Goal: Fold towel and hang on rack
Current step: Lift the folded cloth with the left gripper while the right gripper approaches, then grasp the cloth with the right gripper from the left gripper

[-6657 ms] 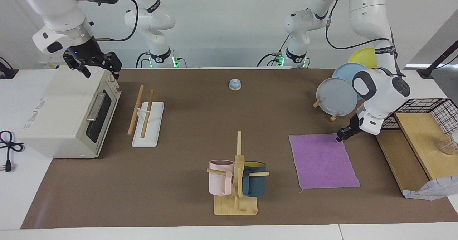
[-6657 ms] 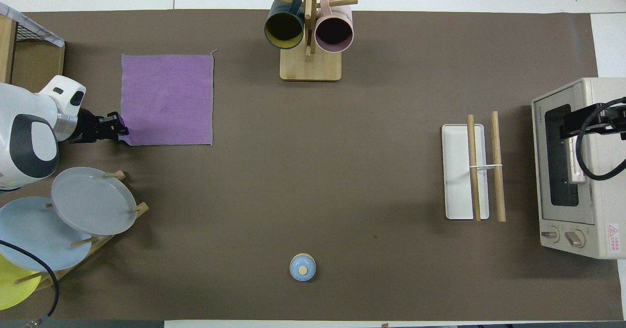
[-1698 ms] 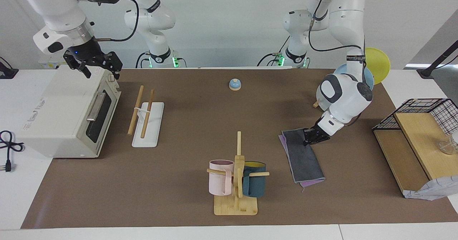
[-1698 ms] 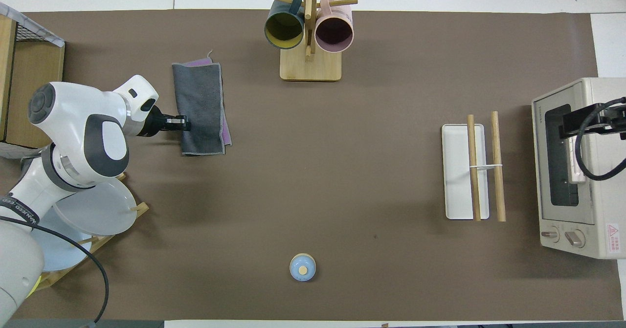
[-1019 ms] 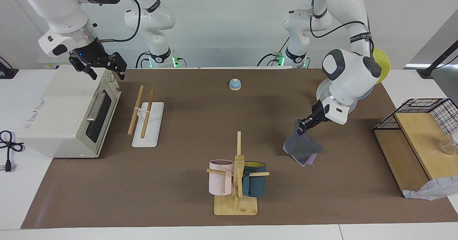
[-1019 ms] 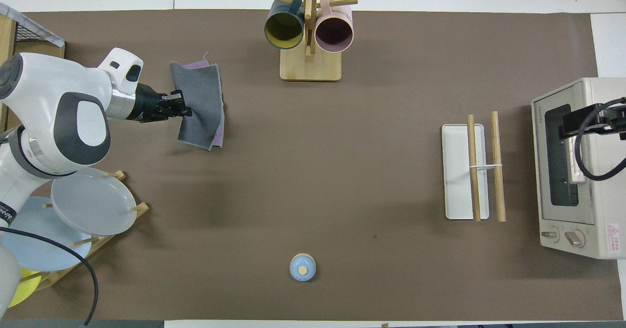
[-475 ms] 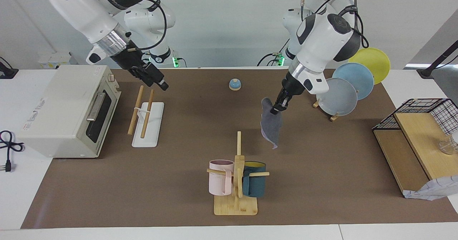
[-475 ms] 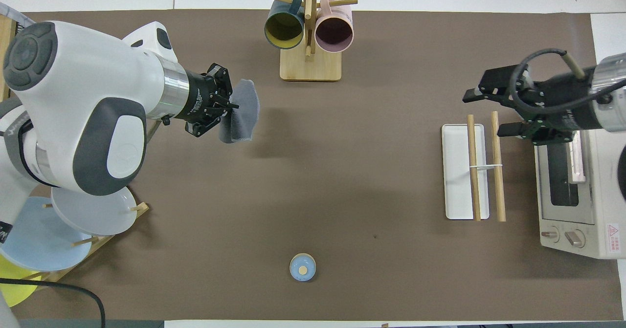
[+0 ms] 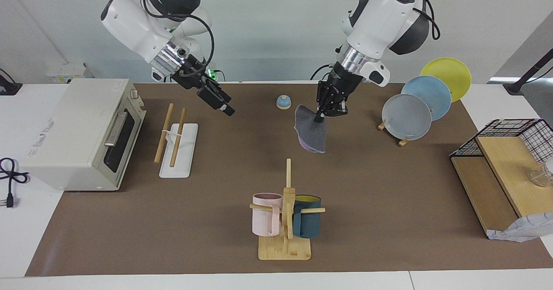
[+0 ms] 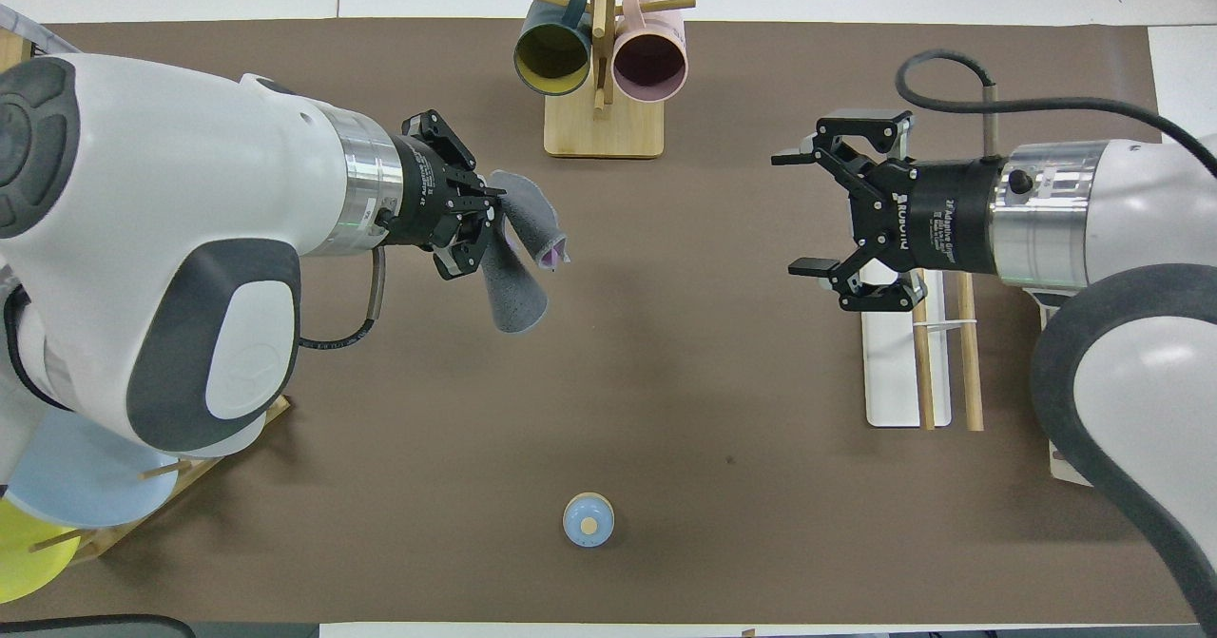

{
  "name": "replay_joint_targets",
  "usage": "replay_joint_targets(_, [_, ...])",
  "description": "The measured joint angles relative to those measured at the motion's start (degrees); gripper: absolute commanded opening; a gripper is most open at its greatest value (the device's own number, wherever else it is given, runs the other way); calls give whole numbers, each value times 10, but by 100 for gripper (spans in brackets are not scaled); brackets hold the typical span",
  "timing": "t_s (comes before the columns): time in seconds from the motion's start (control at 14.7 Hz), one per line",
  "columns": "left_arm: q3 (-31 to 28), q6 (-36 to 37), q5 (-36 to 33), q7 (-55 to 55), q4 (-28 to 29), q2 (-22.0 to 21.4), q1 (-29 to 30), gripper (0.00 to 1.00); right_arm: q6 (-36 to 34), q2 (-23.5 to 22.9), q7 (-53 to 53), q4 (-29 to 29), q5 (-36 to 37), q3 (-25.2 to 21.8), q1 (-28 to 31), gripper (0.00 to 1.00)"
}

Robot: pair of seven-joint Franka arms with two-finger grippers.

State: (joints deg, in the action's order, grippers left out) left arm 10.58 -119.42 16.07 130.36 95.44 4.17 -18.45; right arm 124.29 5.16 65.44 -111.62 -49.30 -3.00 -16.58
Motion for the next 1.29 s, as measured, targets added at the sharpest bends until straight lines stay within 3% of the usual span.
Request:
replay_joint_targets(0.41, [17, -39, -45, 244, -4, 0, -38, 0, 83, -5, 136, -16, -53, 1, -81, 100])
replay_joint_targets(0.68, [17, -44, -48, 257, -4, 0, -53, 0, 121, -8, 178, -17, -61, 1, -124, 100])
replay_joint_targets(1.29, [17, -46, -48, 257, -4, 0, -53, 0, 146, -54, 146, -13, -62, 1, -125, 100])
